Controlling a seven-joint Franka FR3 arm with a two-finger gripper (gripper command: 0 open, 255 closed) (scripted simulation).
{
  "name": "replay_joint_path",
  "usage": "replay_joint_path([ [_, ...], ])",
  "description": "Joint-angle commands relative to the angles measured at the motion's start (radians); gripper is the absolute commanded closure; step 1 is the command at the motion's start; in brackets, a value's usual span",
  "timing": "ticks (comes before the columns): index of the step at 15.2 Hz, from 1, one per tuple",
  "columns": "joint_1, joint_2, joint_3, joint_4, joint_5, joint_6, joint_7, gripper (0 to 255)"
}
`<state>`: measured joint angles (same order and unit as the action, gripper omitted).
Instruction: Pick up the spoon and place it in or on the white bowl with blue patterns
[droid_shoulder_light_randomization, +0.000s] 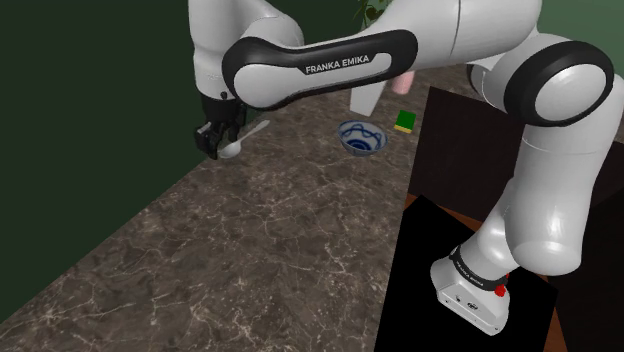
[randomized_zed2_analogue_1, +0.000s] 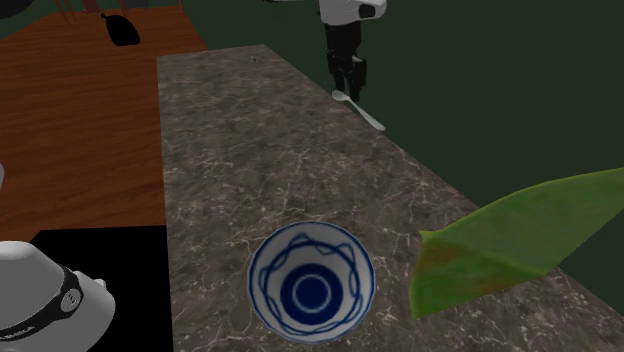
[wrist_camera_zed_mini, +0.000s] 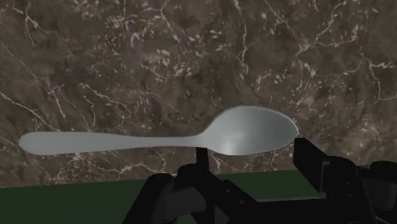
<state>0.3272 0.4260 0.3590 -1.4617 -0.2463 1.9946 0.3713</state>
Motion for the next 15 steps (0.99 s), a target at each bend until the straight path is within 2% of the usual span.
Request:
replay_joint_path([
  [1,0.001,-0.005,0.002,0.021,0.003,-0.026,-0.004,255],
  [3,0.003,-0.007,0.003,0.042,0.006,-0.049,-0.007,255],
  [9,-0.115,-0.231,-0.003,-0.262,0.096,0.055,-0.116,255],
  [15,-0.196,-0.422,-0.043,-0.492,0.187,0.115,-0.26,255],
])
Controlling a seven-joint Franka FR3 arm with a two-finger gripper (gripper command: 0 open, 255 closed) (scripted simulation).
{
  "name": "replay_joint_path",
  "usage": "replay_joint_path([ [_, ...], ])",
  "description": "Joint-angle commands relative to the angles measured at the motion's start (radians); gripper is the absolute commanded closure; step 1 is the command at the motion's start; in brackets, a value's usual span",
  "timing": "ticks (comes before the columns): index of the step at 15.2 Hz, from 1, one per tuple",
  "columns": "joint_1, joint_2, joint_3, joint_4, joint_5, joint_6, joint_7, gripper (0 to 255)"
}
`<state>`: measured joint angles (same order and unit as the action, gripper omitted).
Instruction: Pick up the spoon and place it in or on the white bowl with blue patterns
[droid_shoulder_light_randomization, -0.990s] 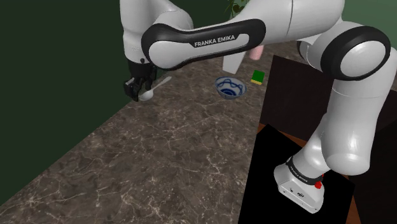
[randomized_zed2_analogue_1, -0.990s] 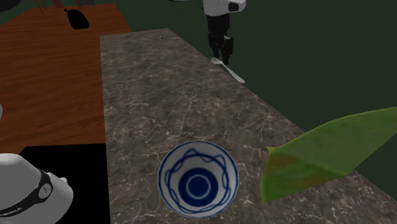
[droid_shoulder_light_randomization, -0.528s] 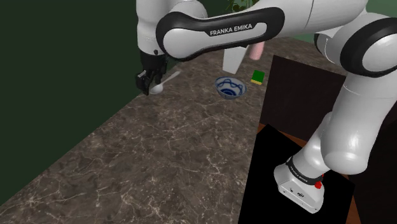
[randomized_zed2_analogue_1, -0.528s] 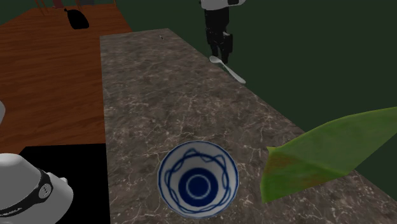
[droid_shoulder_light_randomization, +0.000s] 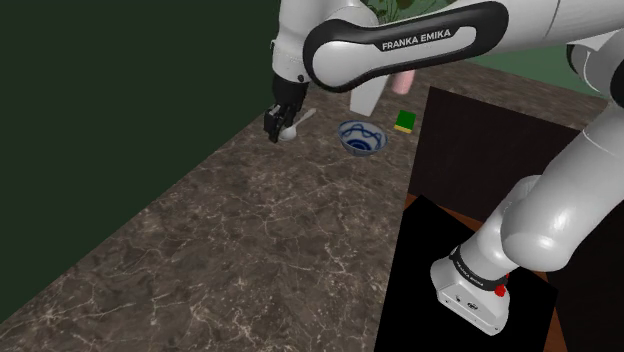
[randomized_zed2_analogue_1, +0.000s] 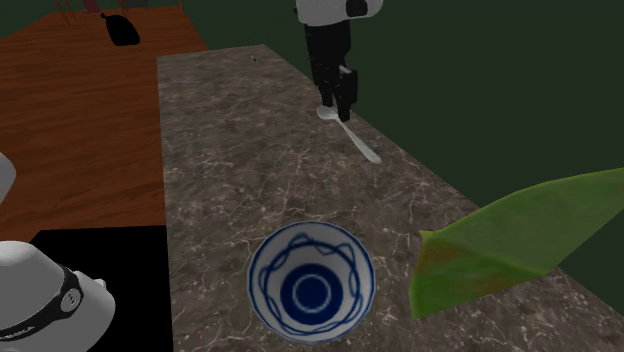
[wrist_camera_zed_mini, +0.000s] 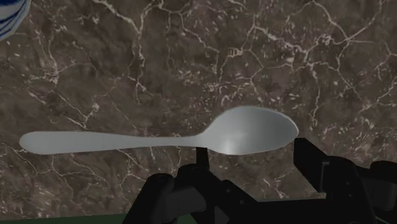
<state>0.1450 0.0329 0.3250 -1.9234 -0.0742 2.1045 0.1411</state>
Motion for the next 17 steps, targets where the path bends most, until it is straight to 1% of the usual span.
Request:
replay_joint_path([
  [1,-0.023,-0.058,-0.02,-0.063,0.029,0.011,-0.055,255],
  [5,-0.058,-0.167,-0.068,-0.182,0.075,0.028,-0.158,255],
  [9,-0.087,-0.263,-0.125,-0.282,0.104,0.034,-0.261,255],
  [13,-0.115,-0.347,-0.19,-0.364,0.118,0.031,-0.361,255],
  [17,-0.146,-0.417,-0.259,-0.427,0.116,0.022,-0.46,255],
])
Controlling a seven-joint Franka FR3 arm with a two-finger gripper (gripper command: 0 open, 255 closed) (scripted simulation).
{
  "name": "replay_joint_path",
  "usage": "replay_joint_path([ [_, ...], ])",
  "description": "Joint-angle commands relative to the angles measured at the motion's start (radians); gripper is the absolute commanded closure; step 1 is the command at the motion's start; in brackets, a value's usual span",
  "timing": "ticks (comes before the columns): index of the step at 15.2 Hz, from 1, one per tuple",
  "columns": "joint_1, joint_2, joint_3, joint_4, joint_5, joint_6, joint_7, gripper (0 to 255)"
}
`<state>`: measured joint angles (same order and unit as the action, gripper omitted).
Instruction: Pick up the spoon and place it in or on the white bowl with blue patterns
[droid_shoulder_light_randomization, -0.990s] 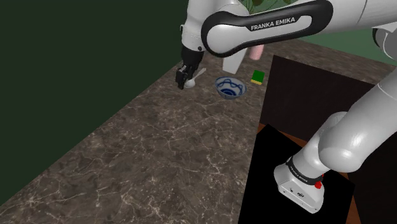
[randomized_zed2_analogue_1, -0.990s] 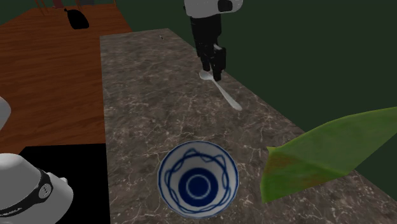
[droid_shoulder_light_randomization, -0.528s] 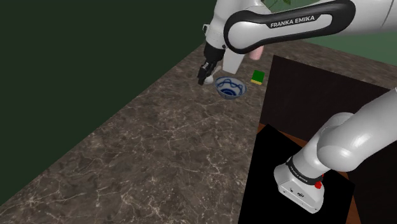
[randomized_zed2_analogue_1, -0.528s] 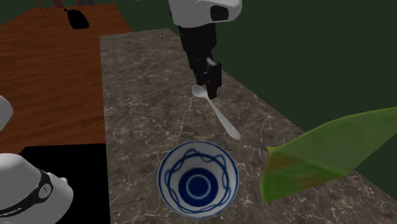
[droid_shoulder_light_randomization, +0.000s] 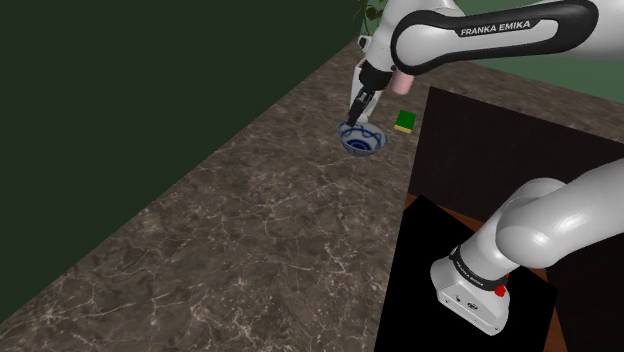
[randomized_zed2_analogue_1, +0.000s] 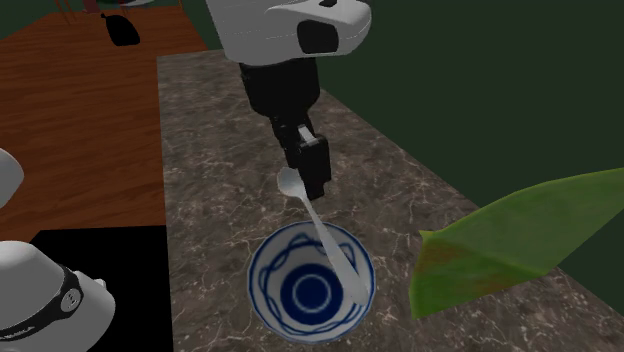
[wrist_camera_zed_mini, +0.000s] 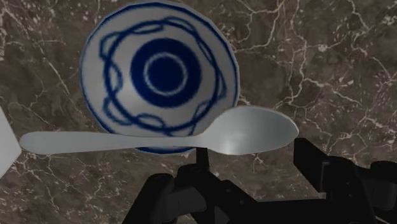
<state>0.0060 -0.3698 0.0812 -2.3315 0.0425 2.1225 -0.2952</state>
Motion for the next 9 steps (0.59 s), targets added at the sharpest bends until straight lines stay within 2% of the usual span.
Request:
replay_joint_path([
  [1,-0.009,-0.02,-0.021,-0.024,-0.001,0.003,-0.032,255],
  [9,-0.008,0.013,-0.019,-0.105,0.0,0.117,-0.033,255],
])
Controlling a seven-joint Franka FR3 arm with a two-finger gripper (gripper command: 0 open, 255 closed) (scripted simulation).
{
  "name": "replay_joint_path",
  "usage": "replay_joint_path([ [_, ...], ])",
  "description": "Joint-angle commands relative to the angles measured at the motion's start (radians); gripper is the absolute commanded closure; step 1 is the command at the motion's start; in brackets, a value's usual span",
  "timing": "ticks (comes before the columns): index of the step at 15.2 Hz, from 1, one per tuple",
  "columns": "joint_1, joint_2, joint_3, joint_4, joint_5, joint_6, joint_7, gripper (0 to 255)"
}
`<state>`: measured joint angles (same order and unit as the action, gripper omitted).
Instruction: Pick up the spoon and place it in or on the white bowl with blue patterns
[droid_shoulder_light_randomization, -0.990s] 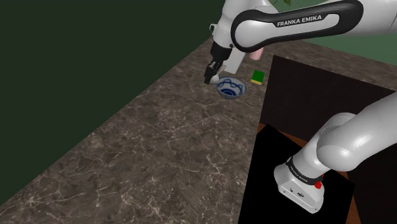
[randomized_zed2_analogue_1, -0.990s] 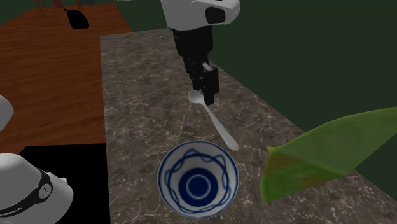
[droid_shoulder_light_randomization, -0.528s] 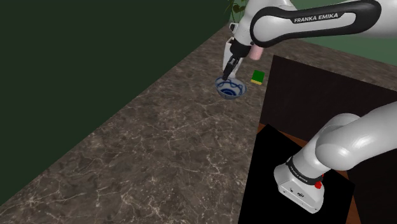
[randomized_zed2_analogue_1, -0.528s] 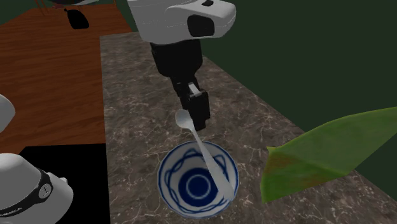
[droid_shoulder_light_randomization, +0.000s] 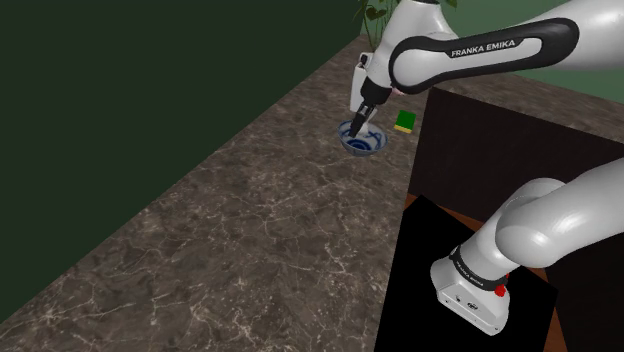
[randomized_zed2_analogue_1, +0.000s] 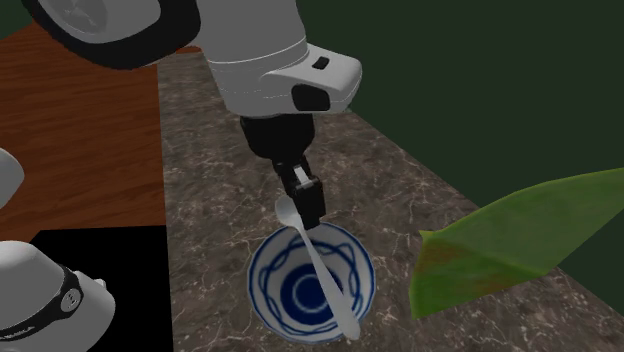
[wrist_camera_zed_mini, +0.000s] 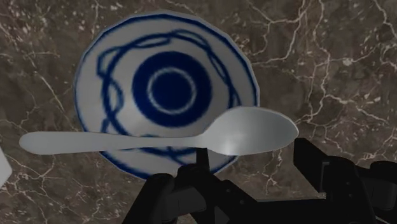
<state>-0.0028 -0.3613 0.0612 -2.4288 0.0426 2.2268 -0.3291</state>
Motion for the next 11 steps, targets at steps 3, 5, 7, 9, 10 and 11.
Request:
replay_joint_path([
  [3,0.001,0.021,0.002,-0.035,0.001,0.057,0.001,255],
  [5,0.001,0.034,0.003,-0.052,0.001,0.086,0.0,255],
  [7,0.001,0.047,0.003,-0.068,0.001,0.116,0.0,255],
  [9,0.001,0.047,0.003,-0.068,0.001,0.116,0.0,255],
  [10,0.001,0.047,0.003,-0.068,0.001,0.116,0.0,255],
  [11,0.001,0.047,0.003,-0.068,0.001,0.116,0.0,255],
])
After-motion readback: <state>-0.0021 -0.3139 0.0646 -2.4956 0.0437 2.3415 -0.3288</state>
